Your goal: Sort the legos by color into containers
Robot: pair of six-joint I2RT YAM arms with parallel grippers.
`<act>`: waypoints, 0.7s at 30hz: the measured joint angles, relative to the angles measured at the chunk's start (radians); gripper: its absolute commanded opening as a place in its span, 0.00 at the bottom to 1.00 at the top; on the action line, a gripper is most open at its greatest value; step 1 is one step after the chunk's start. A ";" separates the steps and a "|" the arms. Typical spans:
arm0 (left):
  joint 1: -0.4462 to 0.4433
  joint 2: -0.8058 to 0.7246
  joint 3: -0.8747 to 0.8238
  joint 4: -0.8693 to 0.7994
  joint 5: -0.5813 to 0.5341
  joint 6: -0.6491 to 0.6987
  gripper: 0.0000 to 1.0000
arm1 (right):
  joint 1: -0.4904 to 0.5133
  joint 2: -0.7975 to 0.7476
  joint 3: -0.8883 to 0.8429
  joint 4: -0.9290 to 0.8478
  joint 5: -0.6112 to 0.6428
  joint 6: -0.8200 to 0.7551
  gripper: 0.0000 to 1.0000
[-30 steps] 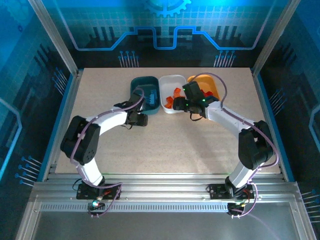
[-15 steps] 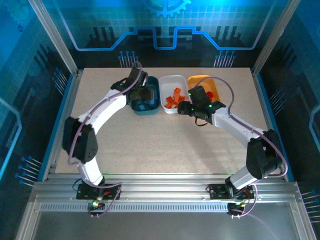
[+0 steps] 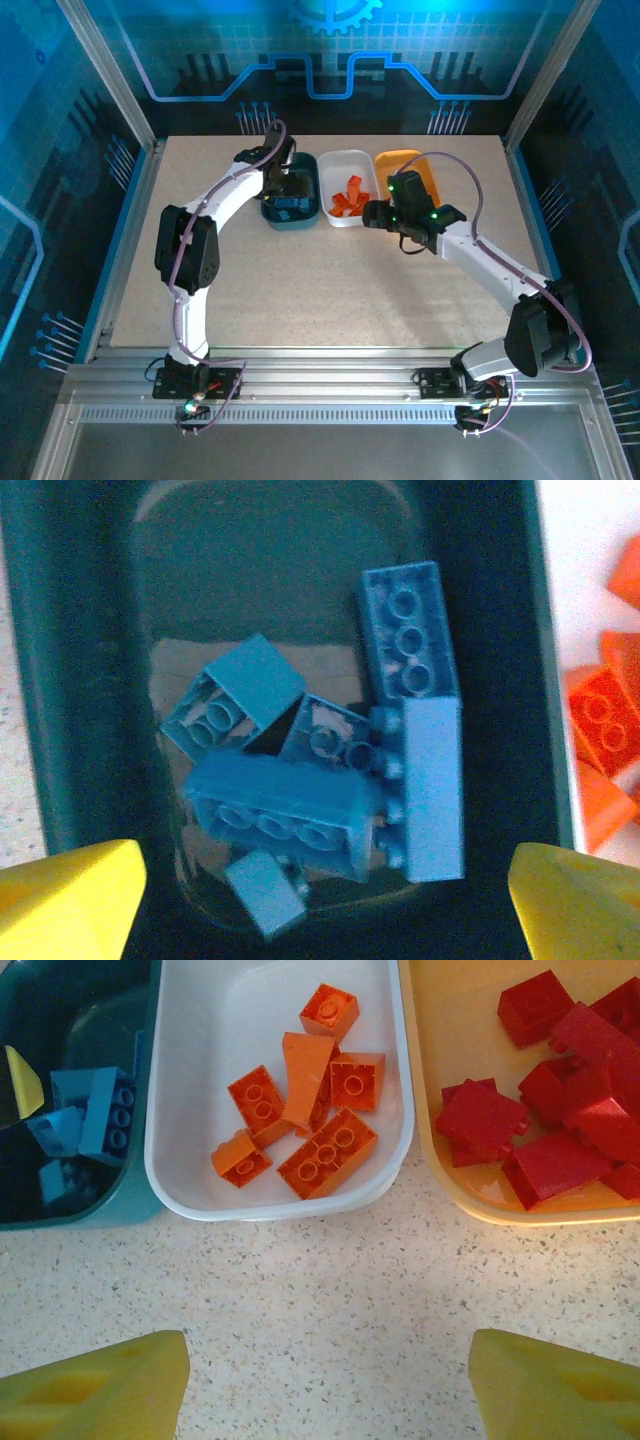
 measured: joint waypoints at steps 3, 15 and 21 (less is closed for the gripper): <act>-0.005 -0.034 0.000 -0.004 0.031 0.006 0.99 | 0.000 -0.009 -0.005 -0.003 0.011 -0.003 0.78; -0.087 -0.928 -0.653 0.421 -0.071 -0.066 0.99 | 0.108 -0.429 -0.282 0.376 0.205 -0.130 1.00; -0.092 -1.144 -1.210 0.752 -0.258 -0.123 0.99 | 0.000 -0.379 -0.408 0.526 0.321 -0.178 1.00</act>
